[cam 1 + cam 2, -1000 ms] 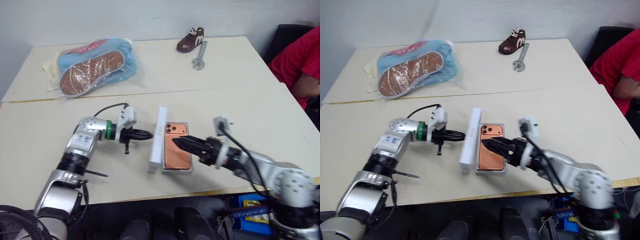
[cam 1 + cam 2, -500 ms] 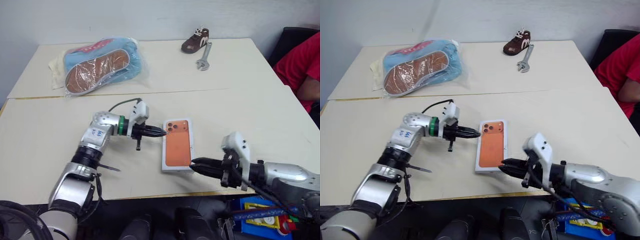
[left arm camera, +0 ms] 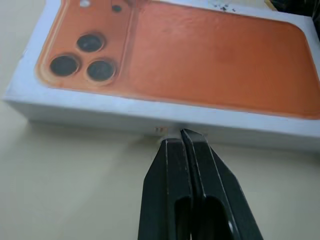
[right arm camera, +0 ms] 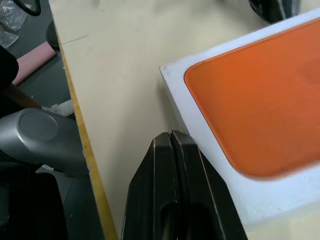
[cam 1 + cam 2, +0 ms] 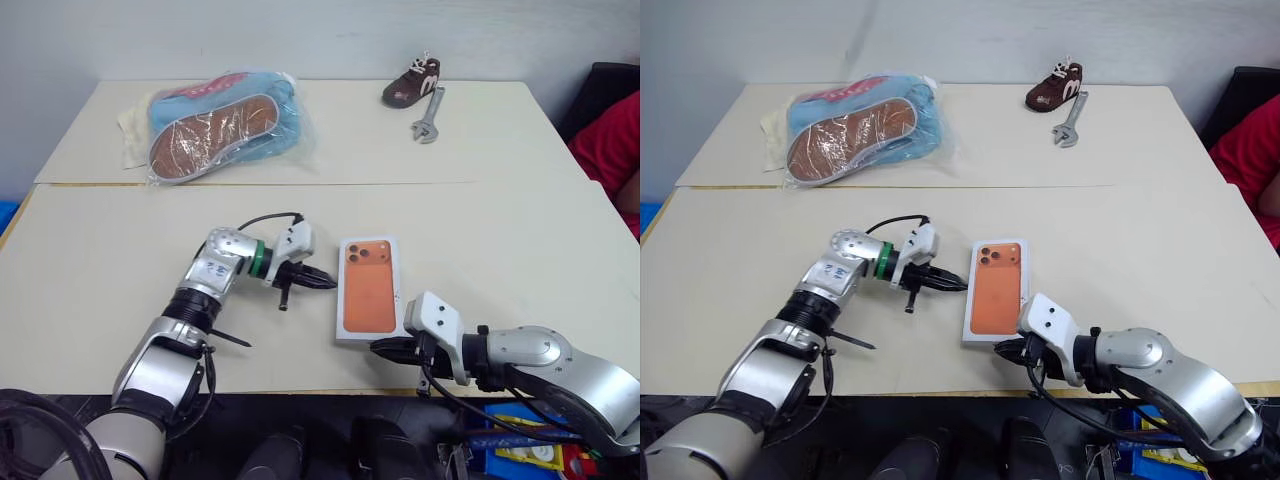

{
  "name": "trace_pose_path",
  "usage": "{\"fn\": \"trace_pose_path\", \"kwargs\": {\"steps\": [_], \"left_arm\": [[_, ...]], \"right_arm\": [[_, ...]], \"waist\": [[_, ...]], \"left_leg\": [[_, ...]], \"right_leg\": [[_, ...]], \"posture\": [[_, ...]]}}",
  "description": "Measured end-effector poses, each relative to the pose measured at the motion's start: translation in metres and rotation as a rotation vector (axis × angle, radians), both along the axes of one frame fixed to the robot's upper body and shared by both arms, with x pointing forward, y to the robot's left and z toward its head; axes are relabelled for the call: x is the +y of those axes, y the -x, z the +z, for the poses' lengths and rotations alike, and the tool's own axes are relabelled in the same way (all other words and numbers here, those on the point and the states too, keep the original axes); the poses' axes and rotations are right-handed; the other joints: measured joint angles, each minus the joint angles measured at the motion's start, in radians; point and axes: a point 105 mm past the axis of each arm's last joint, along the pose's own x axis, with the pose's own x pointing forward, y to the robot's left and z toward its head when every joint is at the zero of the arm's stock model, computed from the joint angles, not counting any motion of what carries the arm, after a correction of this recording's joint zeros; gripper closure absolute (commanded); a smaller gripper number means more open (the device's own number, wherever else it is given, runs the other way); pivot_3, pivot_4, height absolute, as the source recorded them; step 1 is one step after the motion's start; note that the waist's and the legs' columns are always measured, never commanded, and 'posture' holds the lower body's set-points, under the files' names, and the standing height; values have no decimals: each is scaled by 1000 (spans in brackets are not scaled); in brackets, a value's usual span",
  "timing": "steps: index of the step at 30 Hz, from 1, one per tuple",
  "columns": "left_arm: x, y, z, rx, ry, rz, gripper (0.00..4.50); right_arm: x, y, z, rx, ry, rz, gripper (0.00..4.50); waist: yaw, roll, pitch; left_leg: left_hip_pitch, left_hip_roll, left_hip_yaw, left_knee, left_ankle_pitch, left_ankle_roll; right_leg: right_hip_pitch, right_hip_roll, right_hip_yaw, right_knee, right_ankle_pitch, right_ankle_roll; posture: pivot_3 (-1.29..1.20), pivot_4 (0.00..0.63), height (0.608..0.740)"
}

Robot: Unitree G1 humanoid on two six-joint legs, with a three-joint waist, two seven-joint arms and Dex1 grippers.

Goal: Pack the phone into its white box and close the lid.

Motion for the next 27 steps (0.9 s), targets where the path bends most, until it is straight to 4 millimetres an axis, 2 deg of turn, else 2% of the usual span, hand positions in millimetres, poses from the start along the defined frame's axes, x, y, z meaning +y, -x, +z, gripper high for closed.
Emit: {"fn": "trace_pose_path", "kwargs": {"steps": [3, 7, 12, 14, 16, 18, 21, 23, 26, 27], "left_arm": [[-5, 1, 0, 4, 11, -7, 4500], [0, 0, 1, 10, 6, 1, 4500], [16, 8, 20, 103, 59, -37, 4500], [12, 15, 32, 163, 121, -73, 4500], [-1, 15, 37, 169, 146, -86, 4500], [-17, 12, 30, 127, 111, -80, 4500], [-30, 8, 2, 86, -4, -46, 4500], [-35, 3, 1, -4, -52, -48, 4500], [-34, 0, 0, -49, -85, -42, 4500], [-31, -1, 0, -46, -86, -33, 4322]], "right_arm": [[-7, -2, -3, 6, 6, -21, 4477], [-12, 0, -1, 18, -16, -40, 4477], [-2, 0, 22, 23, -181, -50, 4477], [1, -5, 25, 10, -199, -72, 4477], [-4, -17, 20, -11, -170, -134, 4477], [-12, -28, 5, -20, -99, -199, 4477], [-6, -34, 1, -76, -77, -194, 4477], [-4, -36, -5, -112, -46, -179, 4477], [-6, -36, -9, -148, -31, -184, 4477], [-8, -36, -9, -154, -33, -188, 4498]], "waist": [[-1, 0, 0], [-3, 0, 0], [-13, 0, 0], [-15, 0, 0], [-6, 0, 0], [0, -1, 0], [-7, -2, -2], [-10, -9, -7], [-10, -10, -15], [-10, -10, -16]], "left_leg": [[0, 0, 0, 0, 0, 0], [0, 0, 0, 0, 0, 0], [0, 1, 0, 0, 0, 0], [0, 1, 0, 0, 0, 0], [0, -1, -1, 1, 0, 0], [1, -2, -1, 1, 0, 0], [3, -2, -1, 0, 0, 0], [7, -1, -1, -1, 0, 0], [11, -1, 0, -1, 0, 0], [10, -1, 0, -1, 0, 0]], "right_leg": [[0, 0, 0, 0, 0, 0], [0, 0, 0, 0, 0, 0], [0, 1, 0, 2, 0, 0], [0, 0, 0, 2, 0, 0], [0, 0, 0, 1, 0, 0], [0, -1, 0, 1, 0, 0], [0, -1, 1, 2, 0, 0], [3, 0, 1, 0, 0, 0], [7, 0, 2, -1, 0, 0], [7, 0, 3, 0, 0, 0]], "posture": [[0, 150, 740], [0, 150, 740], [0, 150, 740], [0, 150, 740], [0, 150, 740], [0, 150, 740], [0, 150, 740], [0, 150, 740], [0, 150, 740], [0, 150, 740]]}}
